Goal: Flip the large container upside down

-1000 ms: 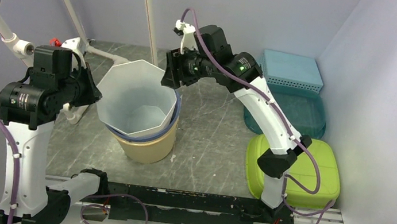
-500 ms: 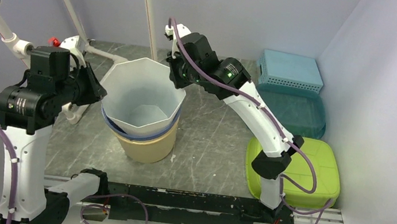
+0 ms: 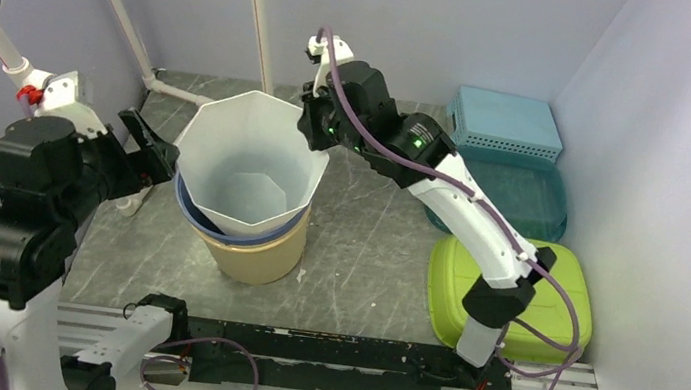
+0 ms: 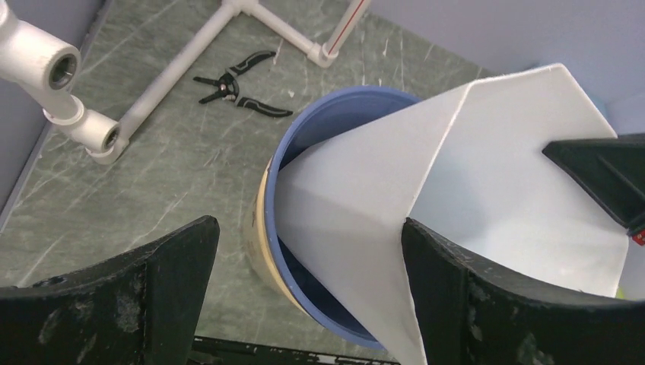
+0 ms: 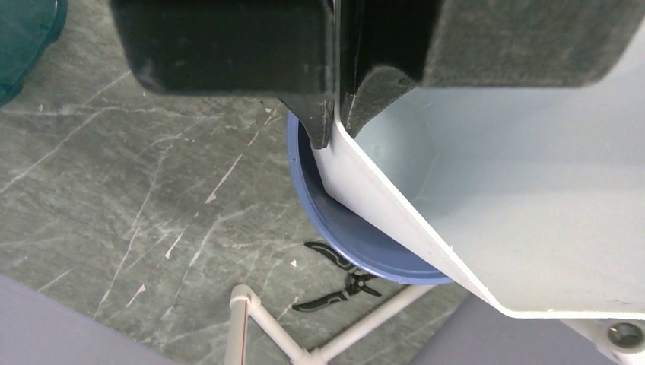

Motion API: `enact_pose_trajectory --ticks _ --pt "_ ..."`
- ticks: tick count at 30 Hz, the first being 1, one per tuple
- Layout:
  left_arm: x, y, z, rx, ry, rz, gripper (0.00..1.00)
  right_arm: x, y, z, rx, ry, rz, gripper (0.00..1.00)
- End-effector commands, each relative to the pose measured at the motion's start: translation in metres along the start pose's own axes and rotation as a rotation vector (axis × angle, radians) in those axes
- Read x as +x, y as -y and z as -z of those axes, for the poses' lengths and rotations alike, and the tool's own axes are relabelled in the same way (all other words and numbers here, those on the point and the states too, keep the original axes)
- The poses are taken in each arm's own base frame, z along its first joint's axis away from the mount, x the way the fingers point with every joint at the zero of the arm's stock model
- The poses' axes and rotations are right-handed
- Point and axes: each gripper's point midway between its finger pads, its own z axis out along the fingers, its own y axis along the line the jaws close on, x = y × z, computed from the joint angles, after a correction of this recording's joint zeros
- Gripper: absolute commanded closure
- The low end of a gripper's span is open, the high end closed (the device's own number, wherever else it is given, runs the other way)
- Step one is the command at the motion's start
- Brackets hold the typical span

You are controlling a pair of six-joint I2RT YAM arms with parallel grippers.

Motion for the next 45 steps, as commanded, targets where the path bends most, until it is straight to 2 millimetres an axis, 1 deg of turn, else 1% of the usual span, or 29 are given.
enact_pose_trajectory --ticks 1,5,8,13,18,23,29,32,35,39,42,45 --pt "-0.016 -0.017 0.010 -0.092 0.106 0.051 0.06 -0.098 -0.012 0.070 -0.094 0.380 -0.143 1.00" --pt "-0.012 -0.022 0.008 -0.122 0.093 0.061 0.06 -0.117 -0.014 0.095 -0.130 0.461 -0.150 1.00" --pt "-0.011 -0.021 0.006 -0.111 0.093 0.062 0.06 -0.128 -0.012 0.109 -0.135 0.507 -0.162 1.00" --pt "-0.010 -0.020 0.002 -0.112 0.078 0.049 0.06 -0.141 -0.008 0.131 -0.144 0.590 -0.173 1.00" --pt "-0.004 -0.023 -0.006 -0.134 0.040 0.041 0.06 -0.153 -0.004 0.158 -0.144 0.658 -0.150 1.00" --pt "0.006 -0.023 -0.017 -0.137 -0.011 0.039 0.06 -0.163 0.007 0.181 -0.104 0.718 -0.138 1.00" --pt "0.014 -0.022 -0.029 -0.138 -0.053 0.021 0.06 -0.173 0.021 0.202 -0.045 0.773 -0.114 1.00" --pt "0.020 -0.024 -0.036 -0.153 -0.095 0.004 0.06 -0.175 0.028 0.212 -0.013 0.797 -0.109 1.00" --pt "0.031 -0.024 -0.044 -0.146 -0.146 -0.007 0.06 -0.177 0.036 0.220 0.023 0.810 -0.105 1.00" --pt "0.039 -0.020 -0.053 -0.122 -0.173 -0.002 0.06 -0.182 0.039 0.232 0.032 0.842 -0.108 1.00" --pt "0.032 -0.016 -0.051 -0.106 -0.139 0.011 0.06 -0.184 0.044 0.230 0.063 0.846 -0.115 1.00" --pt "0.017 -0.008 -0.041 -0.062 -0.070 0.018 0.06 -0.183 0.047 0.222 0.093 0.826 -0.107 1.00"
